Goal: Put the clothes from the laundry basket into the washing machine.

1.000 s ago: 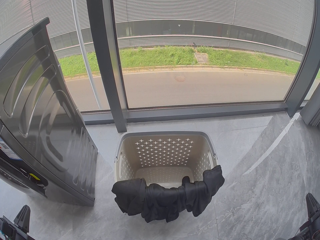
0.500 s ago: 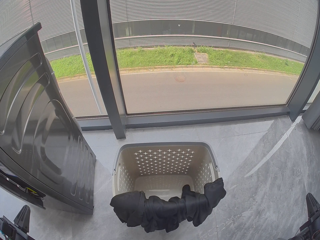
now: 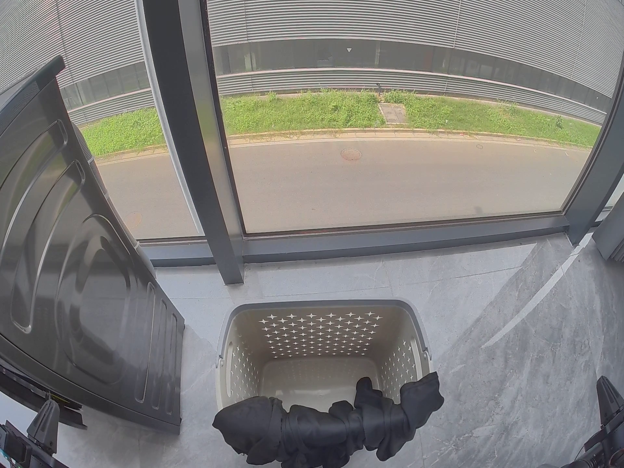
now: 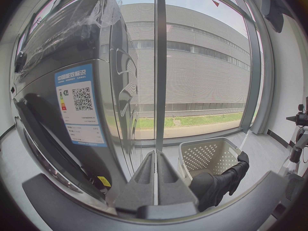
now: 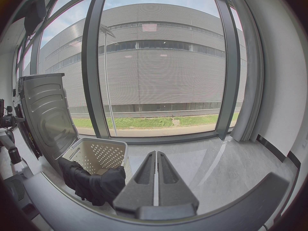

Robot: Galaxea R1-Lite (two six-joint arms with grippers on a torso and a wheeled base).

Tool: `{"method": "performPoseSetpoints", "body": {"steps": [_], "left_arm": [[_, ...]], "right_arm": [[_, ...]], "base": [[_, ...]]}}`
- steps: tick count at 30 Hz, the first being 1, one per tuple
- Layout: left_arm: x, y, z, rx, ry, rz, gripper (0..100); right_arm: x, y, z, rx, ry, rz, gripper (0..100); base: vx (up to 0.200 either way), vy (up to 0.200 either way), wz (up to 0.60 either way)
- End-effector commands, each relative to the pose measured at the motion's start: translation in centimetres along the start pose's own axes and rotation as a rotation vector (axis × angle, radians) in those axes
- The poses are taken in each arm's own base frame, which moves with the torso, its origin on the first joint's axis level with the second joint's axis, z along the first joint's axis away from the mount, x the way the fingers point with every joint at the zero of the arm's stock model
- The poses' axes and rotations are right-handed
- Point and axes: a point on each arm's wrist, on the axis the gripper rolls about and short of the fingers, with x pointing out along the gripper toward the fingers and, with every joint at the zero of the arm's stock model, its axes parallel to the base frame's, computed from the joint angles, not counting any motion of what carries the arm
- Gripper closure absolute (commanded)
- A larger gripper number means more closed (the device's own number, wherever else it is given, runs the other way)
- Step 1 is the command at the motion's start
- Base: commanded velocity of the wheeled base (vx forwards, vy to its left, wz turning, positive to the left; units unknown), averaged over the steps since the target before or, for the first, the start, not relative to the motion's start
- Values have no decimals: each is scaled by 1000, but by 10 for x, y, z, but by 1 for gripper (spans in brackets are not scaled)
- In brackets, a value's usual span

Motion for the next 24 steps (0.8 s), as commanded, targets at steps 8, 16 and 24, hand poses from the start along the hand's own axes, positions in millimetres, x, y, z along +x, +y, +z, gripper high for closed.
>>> {"method": "performPoseSetpoints", "body": {"steps": [8,16,24], "left_arm": [[0,0,-5,-2,0,0,100],[0,0,-5,-2,0,4,100],[0,0,-5,-2,0,2,100]], "right_arm": [[0,0,-5,0,-1,0,100],[0,0,-5,0,-1,0,100],[0,0,-5,0,-1,0,100]], "base": [[0,0,0],[150,0,0],[0,0,0]]}}
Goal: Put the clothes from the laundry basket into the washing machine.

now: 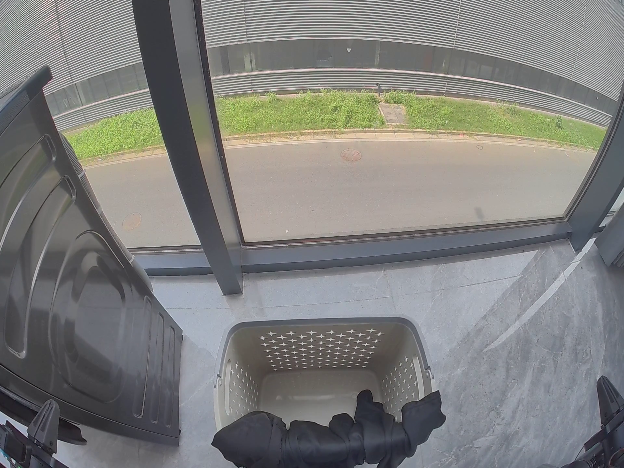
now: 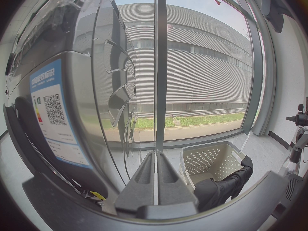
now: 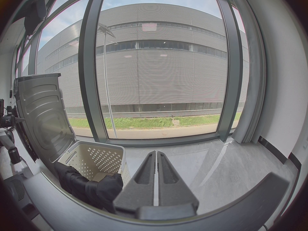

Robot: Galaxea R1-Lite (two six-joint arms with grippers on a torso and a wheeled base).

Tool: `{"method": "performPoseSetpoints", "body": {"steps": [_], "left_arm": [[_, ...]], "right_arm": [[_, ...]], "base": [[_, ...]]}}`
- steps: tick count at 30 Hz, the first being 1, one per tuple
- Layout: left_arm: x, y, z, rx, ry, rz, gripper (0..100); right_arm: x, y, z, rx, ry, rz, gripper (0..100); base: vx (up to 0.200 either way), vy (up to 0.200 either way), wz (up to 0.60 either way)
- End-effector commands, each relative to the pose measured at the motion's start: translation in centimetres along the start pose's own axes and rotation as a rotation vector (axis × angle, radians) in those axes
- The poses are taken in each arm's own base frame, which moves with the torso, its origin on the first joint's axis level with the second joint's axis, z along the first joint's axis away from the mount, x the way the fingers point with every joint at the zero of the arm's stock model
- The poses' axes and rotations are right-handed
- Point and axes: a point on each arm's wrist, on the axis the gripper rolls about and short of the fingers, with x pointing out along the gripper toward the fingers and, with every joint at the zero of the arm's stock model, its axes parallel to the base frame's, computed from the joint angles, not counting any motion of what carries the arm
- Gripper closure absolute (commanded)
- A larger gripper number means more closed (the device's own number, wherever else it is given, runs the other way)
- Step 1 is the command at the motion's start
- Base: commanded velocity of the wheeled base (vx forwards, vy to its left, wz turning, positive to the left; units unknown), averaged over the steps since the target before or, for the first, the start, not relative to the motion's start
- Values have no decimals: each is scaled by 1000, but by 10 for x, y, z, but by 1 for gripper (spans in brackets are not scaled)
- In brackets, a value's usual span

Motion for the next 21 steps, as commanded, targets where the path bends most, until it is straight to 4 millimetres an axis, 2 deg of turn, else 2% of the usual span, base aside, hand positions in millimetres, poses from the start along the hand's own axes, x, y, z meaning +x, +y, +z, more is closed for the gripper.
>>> {"method": "performPoseSetpoints", "body": {"steps": [1,10,16,21], "left_arm": [[0,0,-5,1,0,-1,100],[0,0,-5,1,0,1,100],[0,0,-5,1,0,-1,100],[0,0,-5,1,0,-1,100]], "right_arm": [[0,0,-5,0,-1,1,100],[0,0,-5,0,-1,1,100],[0,0,-5,0,-1,1,100],[0,0,-5,0,-1,1,100]], "base": [[0,0,0],[0,0,0],[0,-200,0],[0,0,0]]}}
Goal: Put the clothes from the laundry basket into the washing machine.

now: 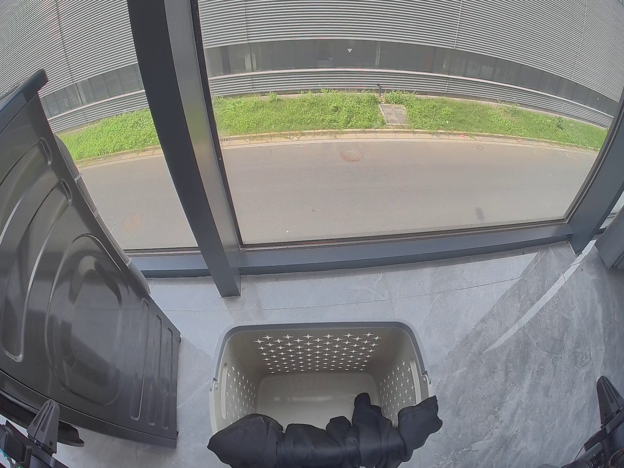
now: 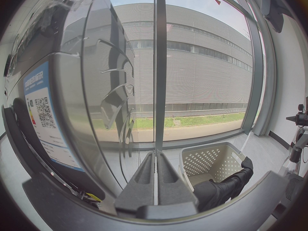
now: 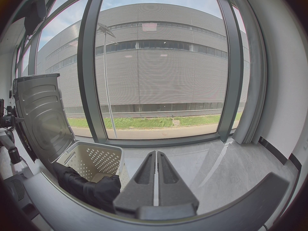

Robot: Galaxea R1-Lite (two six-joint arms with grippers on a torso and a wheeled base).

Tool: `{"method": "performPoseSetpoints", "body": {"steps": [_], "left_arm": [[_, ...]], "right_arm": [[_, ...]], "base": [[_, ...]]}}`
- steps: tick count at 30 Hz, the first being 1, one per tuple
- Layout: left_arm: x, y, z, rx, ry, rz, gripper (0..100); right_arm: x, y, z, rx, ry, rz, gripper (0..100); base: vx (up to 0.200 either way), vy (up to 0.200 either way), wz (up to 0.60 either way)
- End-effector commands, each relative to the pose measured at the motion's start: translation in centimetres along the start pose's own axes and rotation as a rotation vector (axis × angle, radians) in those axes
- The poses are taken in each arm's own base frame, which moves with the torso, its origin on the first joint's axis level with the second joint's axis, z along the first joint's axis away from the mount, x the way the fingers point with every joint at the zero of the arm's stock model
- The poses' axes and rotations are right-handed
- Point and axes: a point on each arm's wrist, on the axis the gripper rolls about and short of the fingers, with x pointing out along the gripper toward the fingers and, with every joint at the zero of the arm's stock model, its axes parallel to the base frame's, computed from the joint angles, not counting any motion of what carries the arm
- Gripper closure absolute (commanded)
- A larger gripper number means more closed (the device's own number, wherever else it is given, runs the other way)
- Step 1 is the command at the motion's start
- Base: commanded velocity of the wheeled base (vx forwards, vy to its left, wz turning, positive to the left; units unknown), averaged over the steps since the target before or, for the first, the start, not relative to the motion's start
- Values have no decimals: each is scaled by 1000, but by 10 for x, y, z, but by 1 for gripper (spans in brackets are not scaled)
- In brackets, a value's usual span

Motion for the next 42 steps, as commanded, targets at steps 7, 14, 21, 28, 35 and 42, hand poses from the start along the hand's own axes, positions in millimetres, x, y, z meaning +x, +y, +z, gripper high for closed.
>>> {"method": "performPoseSetpoints", "body": {"steps": [7,14,21,28,35,42], "left_arm": [[0,0,-5,-2,0,0,100],[0,0,-5,-2,0,2,100],[0,0,-5,-2,0,2,100],[0,0,-5,-1,0,0,100],[0,0,-5,-1,0,2,100],[0,0,-5,-1,0,0,100]], "right_arm": [[0,0,-5,0,-1,0,100],[0,0,-5,0,-1,0,100],[0,0,-5,0,-1,0,100],[0,0,-5,0,-1,0,100],[0,0,-5,0,-1,0,100],[0,0,-5,0,-1,0,100]], "base": [[0,0,0],[200,0,0],[57,0,0],[0,0,0],[0,0,0],[0,0,0]]}}
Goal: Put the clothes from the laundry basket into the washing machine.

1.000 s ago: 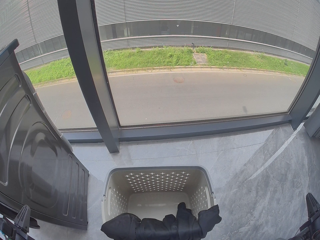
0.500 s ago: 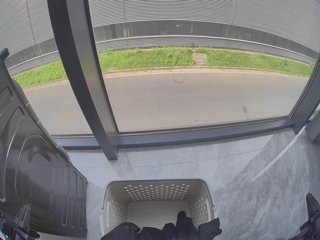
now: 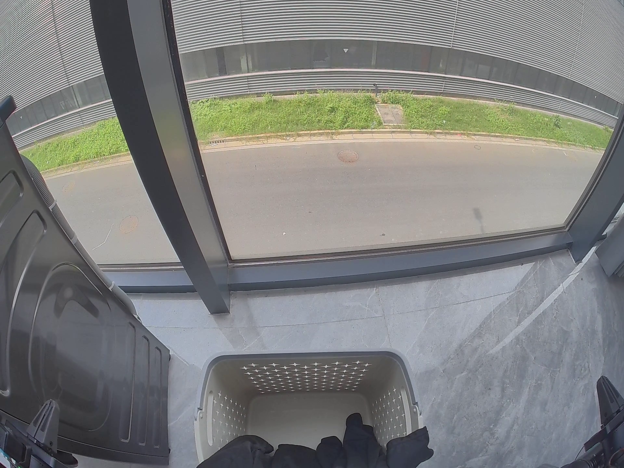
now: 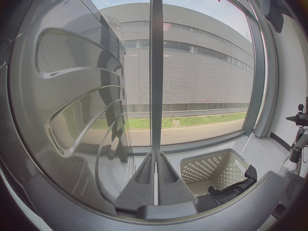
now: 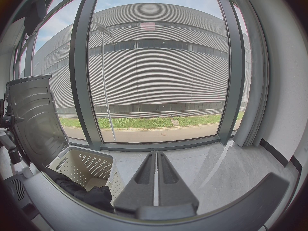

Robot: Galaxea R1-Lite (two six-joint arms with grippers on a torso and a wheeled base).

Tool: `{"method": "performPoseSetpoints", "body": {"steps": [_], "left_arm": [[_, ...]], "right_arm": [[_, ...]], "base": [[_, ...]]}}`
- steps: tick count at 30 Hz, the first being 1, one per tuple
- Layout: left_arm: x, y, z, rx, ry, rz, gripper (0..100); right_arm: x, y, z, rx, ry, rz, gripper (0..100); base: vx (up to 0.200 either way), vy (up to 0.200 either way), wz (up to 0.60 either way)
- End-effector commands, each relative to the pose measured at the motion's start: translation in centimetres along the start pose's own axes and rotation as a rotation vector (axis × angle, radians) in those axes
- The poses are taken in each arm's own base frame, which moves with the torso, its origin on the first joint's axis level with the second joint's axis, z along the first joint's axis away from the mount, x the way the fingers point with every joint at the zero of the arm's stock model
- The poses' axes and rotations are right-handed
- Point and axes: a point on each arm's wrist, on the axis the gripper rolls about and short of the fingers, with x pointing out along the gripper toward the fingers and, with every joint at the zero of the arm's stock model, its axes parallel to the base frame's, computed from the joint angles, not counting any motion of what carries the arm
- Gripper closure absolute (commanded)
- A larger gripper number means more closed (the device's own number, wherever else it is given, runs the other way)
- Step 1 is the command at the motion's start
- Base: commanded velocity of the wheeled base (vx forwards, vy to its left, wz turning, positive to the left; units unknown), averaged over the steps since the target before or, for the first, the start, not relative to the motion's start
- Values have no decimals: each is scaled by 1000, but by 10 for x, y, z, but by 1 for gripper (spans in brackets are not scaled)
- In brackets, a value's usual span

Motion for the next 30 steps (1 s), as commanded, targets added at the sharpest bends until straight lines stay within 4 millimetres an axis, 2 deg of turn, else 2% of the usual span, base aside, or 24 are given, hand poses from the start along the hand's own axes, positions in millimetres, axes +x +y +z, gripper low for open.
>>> {"method": "performPoseSetpoints", "body": {"steps": [1,28,30], "left_arm": [[0,0,-5,0,0,0,100],[0,0,-5,0,0,1,100],[0,0,-5,-2,0,0,100]], "right_arm": [[0,0,-5,0,-1,0,100],[0,0,-5,0,-1,0,100],[0,0,-5,0,-1,0,100]], "base": [[0,0,0],[0,0,0],[-200,0,0]]}}
